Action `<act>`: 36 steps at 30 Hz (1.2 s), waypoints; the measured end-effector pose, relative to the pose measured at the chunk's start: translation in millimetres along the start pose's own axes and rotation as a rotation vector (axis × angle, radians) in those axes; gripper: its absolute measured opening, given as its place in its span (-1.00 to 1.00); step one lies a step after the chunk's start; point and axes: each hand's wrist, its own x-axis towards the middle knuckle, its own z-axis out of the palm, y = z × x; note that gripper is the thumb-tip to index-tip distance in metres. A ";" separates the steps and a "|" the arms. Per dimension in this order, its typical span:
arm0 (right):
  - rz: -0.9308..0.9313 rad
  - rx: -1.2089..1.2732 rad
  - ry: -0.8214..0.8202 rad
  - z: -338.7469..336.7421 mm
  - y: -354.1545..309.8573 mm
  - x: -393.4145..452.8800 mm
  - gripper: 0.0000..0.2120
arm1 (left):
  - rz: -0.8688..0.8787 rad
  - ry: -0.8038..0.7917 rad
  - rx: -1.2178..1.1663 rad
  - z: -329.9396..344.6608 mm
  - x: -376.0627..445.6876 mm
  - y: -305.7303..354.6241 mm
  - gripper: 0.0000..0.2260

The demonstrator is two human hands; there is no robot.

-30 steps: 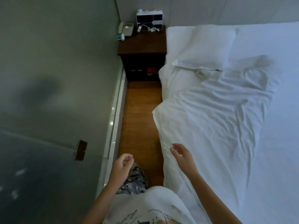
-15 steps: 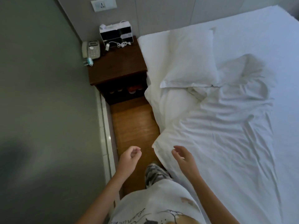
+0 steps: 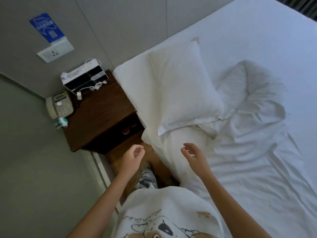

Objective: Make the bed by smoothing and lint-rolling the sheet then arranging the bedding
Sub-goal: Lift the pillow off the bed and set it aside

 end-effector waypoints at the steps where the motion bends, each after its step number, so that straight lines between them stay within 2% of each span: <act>1: 0.011 -0.001 0.017 -1.5 -6.3 14.3 -0.71 | 0.009 -0.025 0.005 -4.6 23.0 10.2 -0.94; 4: 0.070 0.010 0.094 -5.0 -20.2 61.6 -0.71 | 0.047 -0.091 0.039 -13.4 93.7 38.9 -0.87; 10: 0.189 -0.017 0.228 -5.1 -56.4 182.0 -0.68 | 0.118 -0.243 0.116 -10.8 248.6 99.6 -0.86; 14: 0.254 -0.078 0.269 -0.1 -84.0 288.4 -0.62 | 0.163 -0.341 0.267 3.4 371.0 131.5 -0.73; 19: 0.267 -0.307 0.335 -2.7 -95.1 428.0 -0.45 | 0.197 -0.408 0.416 38.9 508.2 154.2 -0.49; 22: 0.299 -0.420 0.426 -16.8 -81.7 502.8 -0.22 | 0.051 -0.503 0.435 69.7 575.4 154.2 -0.25; 25: 0.411 -0.529 0.466 -36.5 -51.3 560.8 0.02 | -0.156 -0.535 0.318 100.7 617.6 137.2 0.06; 26: 0.460 -0.566 0.443 -43.4 -39.1 574.9 0.07 | -0.205 -0.530 0.249 111.9 624.9 131.0 0.12; 28: 0.567 -0.560 0.387 -54.7 -19.5 593.5 0.14 | -0.257 -0.513 0.095 134.4 631.5 120.9 0.08; 30: 0.647 -0.485 0.345 -58.8 -10.5 600.2 0.08 | -0.240 -0.475 -0.028 152.2 630.3 117.6 0.03; 32: 0.655 -0.452 0.359 -56.8 -13.8 600.5 -0.15 | -0.176 -0.426 -0.090 159.1 628.1 118.8 0.00; 34: 0.592 -0.419 0.415 -50.5 -25.9 591.9 -0.39 | -0.134 -0.381 -0.128 152.2 620.1 121.8 -0.07; 36: 0.507 -0.335 0.469 -45.3 -39.5 575.0 -0.53 | -0.105 -0.341 -0.180 138.2 608.3 124.1 -0.13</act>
